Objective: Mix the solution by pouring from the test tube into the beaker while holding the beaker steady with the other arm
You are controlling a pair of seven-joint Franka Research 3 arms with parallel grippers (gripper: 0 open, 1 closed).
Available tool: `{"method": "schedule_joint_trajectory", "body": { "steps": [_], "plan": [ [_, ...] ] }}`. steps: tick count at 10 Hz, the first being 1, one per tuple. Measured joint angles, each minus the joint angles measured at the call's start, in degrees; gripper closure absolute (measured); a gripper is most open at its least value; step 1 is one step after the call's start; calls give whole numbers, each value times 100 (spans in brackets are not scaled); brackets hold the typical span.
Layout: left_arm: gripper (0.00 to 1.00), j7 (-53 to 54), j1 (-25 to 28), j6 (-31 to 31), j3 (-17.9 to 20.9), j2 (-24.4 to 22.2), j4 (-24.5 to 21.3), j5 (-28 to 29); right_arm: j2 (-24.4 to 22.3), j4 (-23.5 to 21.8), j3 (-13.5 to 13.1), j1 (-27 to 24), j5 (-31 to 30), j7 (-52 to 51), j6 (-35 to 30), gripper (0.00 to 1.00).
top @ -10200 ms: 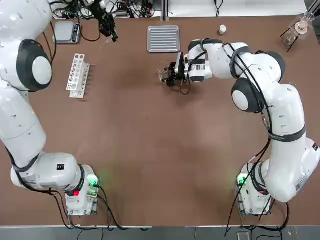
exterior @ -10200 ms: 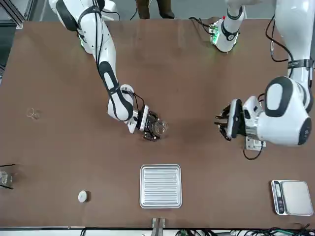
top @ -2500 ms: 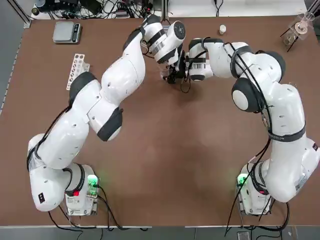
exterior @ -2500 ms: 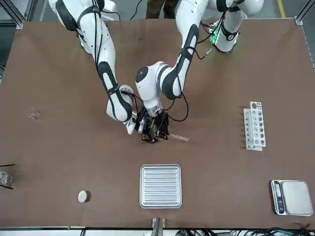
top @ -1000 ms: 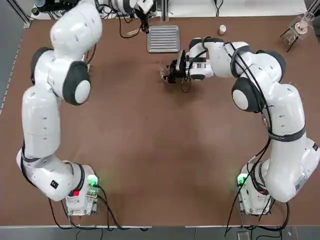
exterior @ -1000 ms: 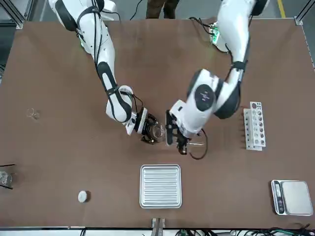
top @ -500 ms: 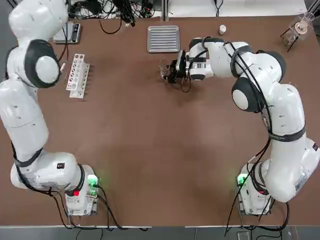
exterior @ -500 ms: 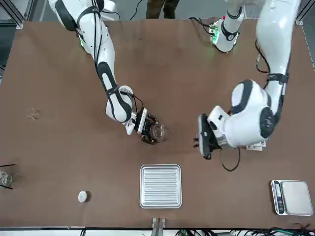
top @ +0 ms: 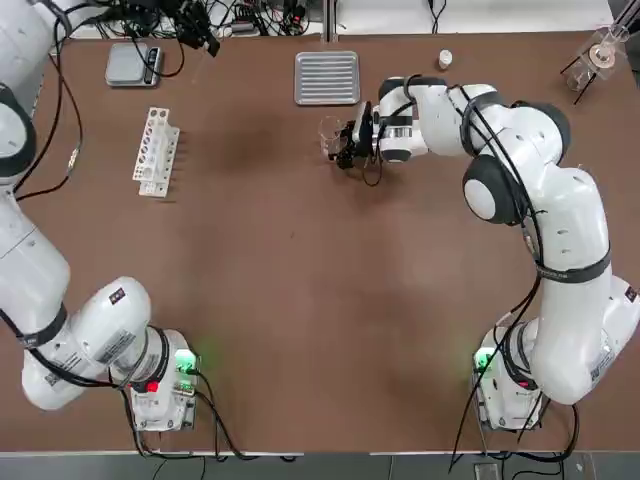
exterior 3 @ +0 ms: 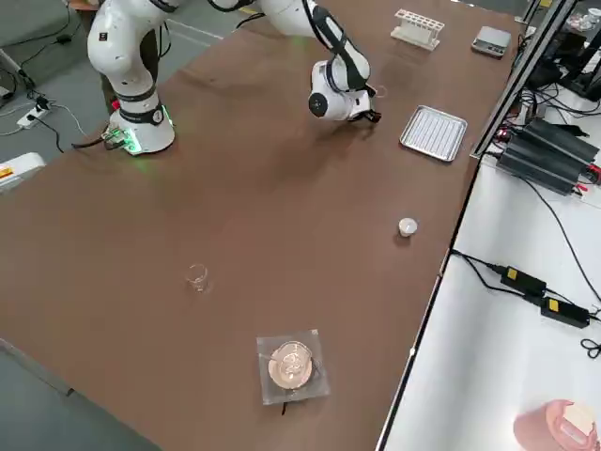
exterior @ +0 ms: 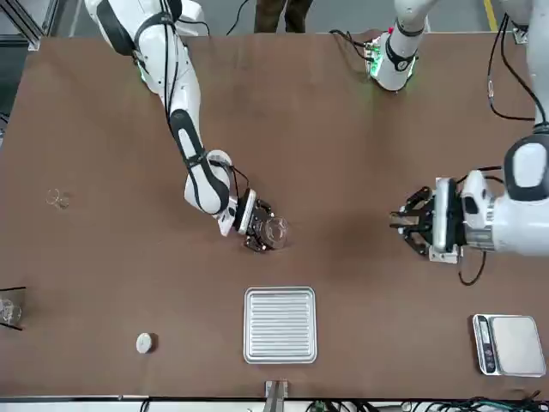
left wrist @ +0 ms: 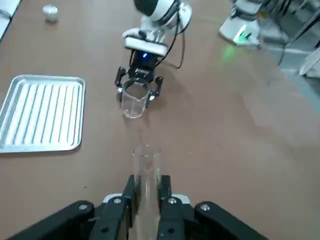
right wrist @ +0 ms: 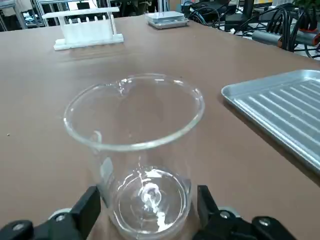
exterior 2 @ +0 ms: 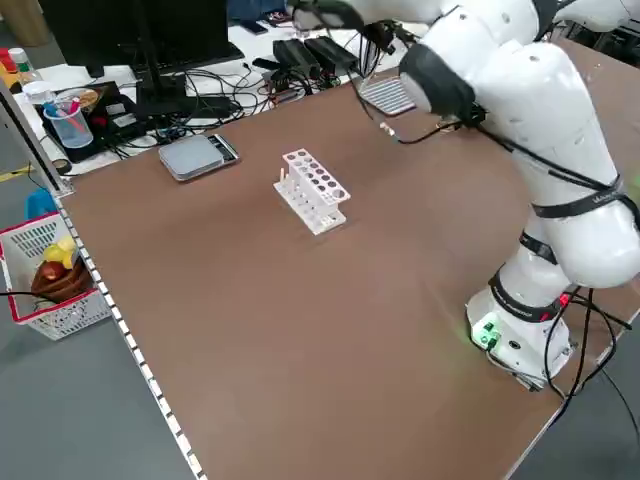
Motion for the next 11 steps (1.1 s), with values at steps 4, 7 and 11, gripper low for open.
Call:
{"method": "schedule_joint_trajectory", "body": {
  "steps": [4, 7, 11],
  "plan": [
    [78, 1389, 1386, -913, -312, 322, -826, -909, 17, 0, -4, -1, 3, 0, 8, 0],
    [78, 2237, 1901, -1373, -315, 515, -1154, -1077, 15, 5, -14, -3, 54, 1, 8, 0],
    [78, 2703, 2270, -1694, -313, 812, -1350, -1121, -38, 3, -30, -75, 56, 3, 8, 0]
  ]
}}
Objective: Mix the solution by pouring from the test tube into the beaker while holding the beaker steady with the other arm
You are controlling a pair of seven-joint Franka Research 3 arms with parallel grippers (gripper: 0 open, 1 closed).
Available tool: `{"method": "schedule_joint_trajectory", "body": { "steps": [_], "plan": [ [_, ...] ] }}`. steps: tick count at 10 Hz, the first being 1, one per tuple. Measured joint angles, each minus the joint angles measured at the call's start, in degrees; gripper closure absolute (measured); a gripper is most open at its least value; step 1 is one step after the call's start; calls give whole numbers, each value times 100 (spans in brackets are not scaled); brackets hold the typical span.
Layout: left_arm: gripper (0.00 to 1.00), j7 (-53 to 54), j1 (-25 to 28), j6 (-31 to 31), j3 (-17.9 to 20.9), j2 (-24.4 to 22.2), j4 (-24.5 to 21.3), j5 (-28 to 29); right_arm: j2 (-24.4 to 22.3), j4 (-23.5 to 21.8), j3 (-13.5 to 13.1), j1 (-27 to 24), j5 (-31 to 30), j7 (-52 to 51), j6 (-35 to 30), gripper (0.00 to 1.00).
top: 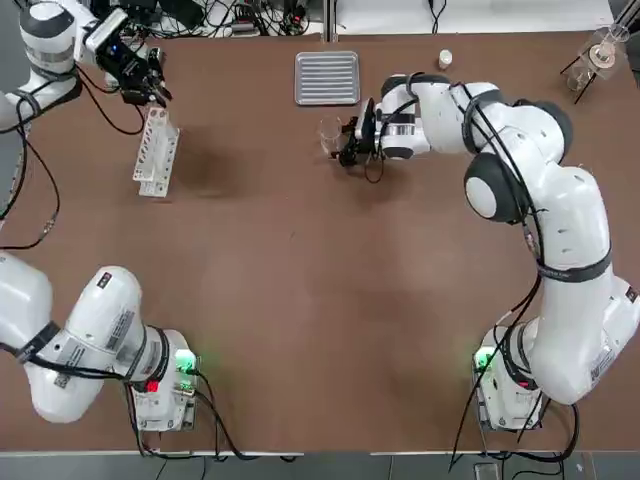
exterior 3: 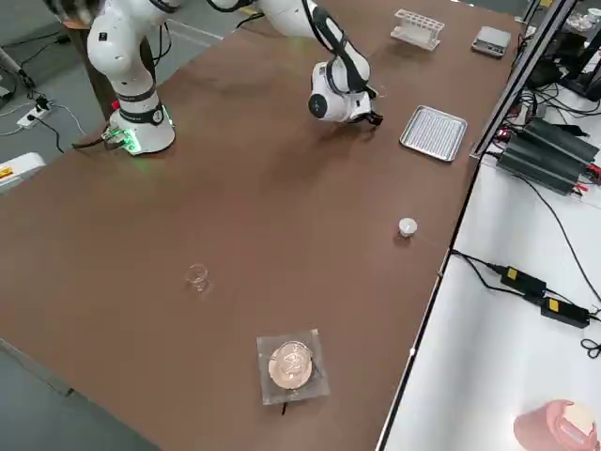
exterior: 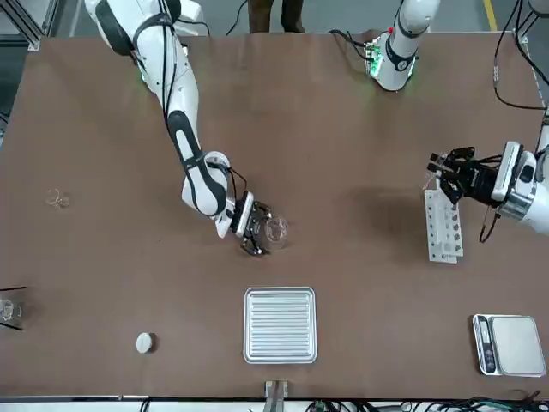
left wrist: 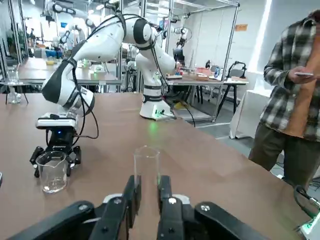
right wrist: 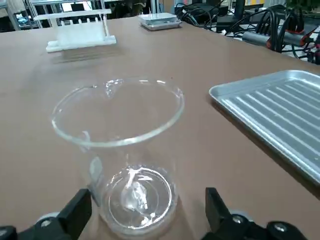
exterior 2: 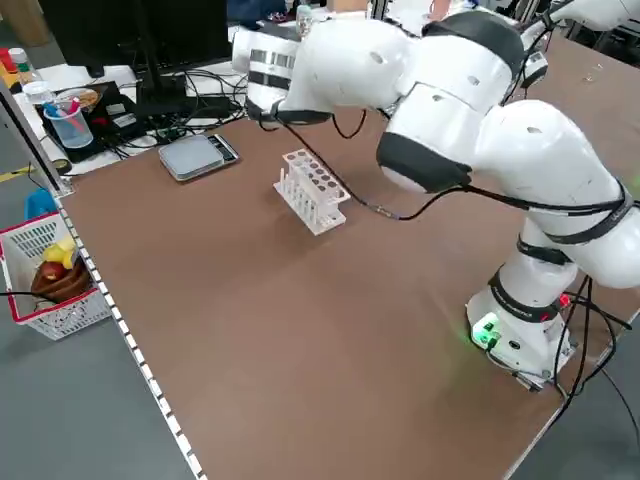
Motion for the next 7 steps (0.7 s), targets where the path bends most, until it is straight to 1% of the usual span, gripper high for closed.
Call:
{"method": "schedule_joint_trajectory", "body": {
  "steps": [2, 3, 4, 7],
  "plan": [
    [78, 54, 248, -175, 31, 123, 86, -16, -62, -25, -2, -56, 0, 0, 0, 0],
    [78, 55, 328, -244, 130, 150, 257, -18, -112, -71, -3, -88, 0, 0, 0, 0],
    [78, 97, 353, -268, 265, 209, 505, -20, -171, -136, -6, -131, -3, 0, 0, 0],
    [78, 117, 255, -278, 676, 649, 1259, -102, -386, -333, -7, -275, -36, 1, -2, 0]
  ]
}}
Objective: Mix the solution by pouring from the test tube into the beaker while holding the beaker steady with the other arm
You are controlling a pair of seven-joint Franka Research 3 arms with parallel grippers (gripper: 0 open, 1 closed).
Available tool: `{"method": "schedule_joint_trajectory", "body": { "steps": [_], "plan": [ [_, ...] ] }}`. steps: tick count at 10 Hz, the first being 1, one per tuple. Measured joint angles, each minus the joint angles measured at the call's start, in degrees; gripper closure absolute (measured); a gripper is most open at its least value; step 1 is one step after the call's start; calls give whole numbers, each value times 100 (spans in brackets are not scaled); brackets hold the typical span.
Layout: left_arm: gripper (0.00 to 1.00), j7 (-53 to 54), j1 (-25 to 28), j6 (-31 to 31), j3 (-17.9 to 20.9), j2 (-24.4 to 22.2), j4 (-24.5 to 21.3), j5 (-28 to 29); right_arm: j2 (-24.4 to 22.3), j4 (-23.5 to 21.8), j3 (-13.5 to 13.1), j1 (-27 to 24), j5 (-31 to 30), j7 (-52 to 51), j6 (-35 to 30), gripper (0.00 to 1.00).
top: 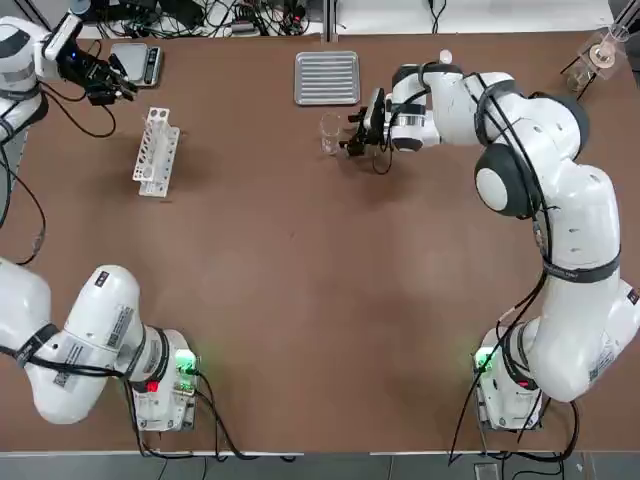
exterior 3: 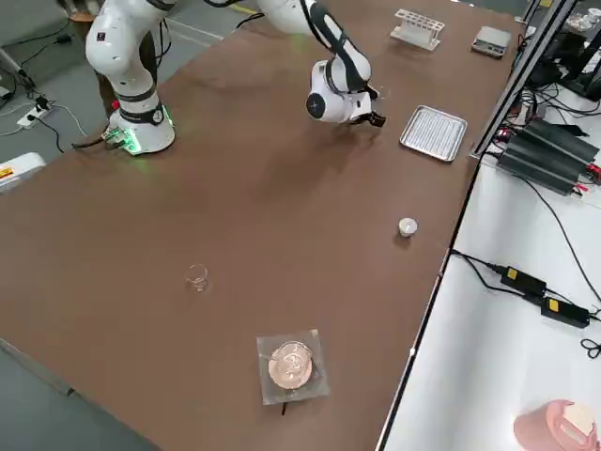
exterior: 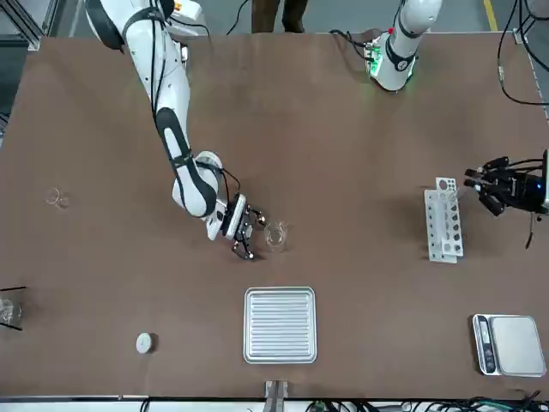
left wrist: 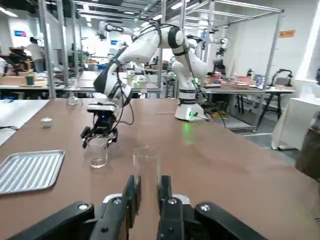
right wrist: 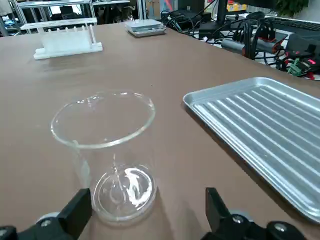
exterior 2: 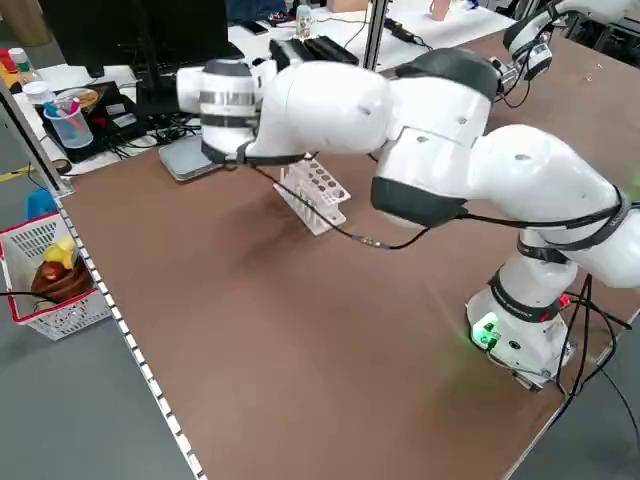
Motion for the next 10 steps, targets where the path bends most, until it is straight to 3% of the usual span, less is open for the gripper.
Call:
{"method": "schedule_joint_trajectory", "body": {
  "steps": [5, 10],
  "plan": [
    [78, 277, -387, 136, 547, 185, 315, -629, -505, -312, -2, -217, -132, 15, 46, 0],
    [78, 522, -473, 153, 839, 194, 329, -643, -859, -376, -6, -392, -1076, 713, 500, 0]
  ]
}}
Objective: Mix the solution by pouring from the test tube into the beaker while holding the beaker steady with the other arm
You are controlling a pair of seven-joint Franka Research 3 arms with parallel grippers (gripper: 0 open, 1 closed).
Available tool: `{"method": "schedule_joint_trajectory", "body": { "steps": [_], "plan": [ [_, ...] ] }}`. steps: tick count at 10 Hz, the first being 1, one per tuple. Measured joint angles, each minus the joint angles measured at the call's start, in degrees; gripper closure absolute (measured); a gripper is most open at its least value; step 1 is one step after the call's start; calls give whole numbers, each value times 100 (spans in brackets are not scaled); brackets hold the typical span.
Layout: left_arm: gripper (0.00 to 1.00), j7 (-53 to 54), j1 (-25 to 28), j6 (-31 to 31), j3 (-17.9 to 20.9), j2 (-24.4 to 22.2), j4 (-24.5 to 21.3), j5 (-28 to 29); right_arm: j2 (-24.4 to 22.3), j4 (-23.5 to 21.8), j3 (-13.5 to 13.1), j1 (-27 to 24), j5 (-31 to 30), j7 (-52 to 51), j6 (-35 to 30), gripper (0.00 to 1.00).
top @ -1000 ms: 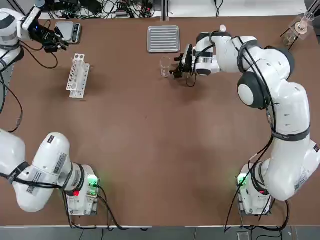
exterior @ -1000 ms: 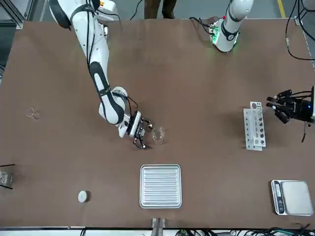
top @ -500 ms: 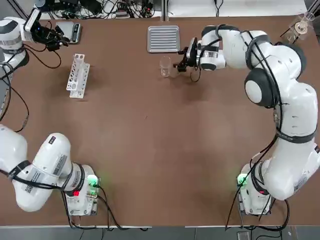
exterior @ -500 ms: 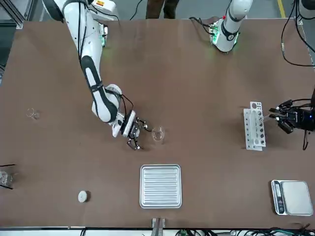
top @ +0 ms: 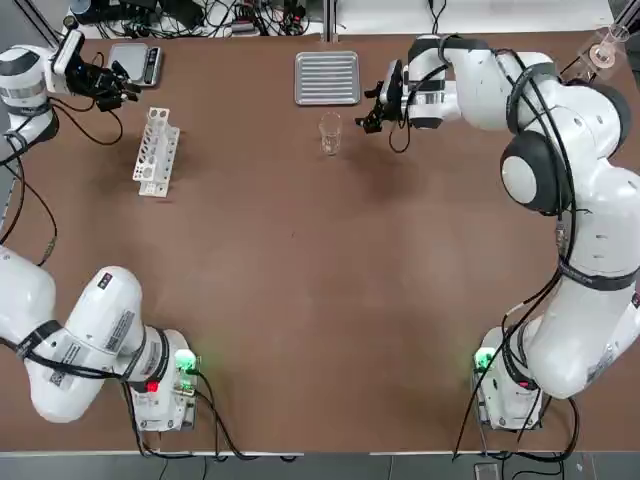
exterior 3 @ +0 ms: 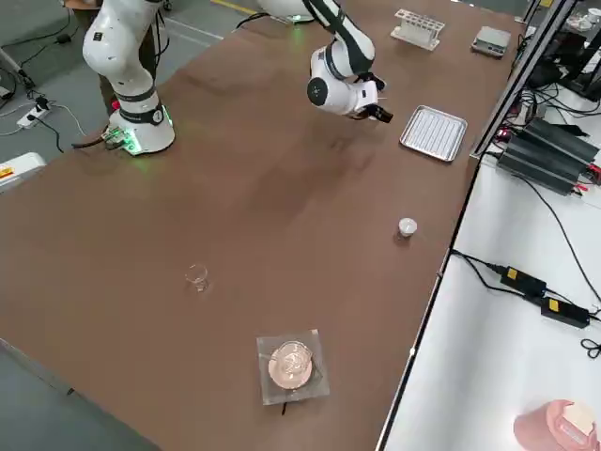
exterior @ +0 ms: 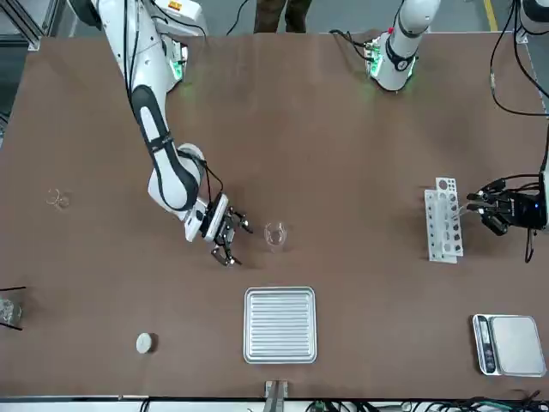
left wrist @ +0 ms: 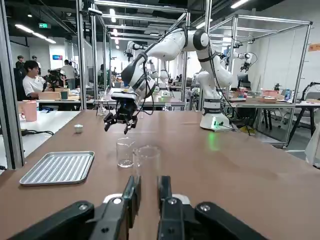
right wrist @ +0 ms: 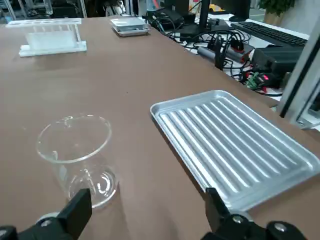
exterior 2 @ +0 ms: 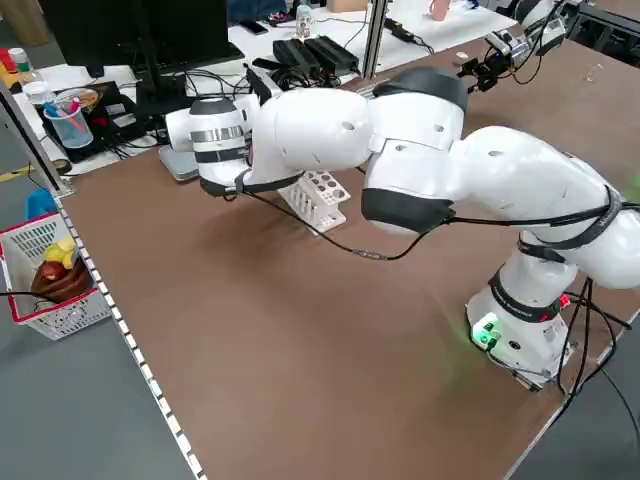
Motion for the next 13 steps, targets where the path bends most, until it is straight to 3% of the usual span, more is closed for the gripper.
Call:
{"method": "schedule_joint_trajectory", "body": {
  "steps": [2, 6, 10, 13],
  "plan": [
    [78, 23, -25, 17, 28, 0, 4, 0, -138, -7, -3, -50, -299, 445, 130, 0],
    [78, 51, -73, 61, 104, 40, 4, 0, -370, -8, -24, -165, -1630, 2063, 176, 0],
    [78, 52, -75, 63, 126, 81, 4, 0, -571, 51, -119, -189, -3088, 4191, 180, 0],
    [78, 54, -74, 63, 184, 82, 5, 0, -730, 201, -168, -321, -4675, 6337, 167, 0]
  ]
}}
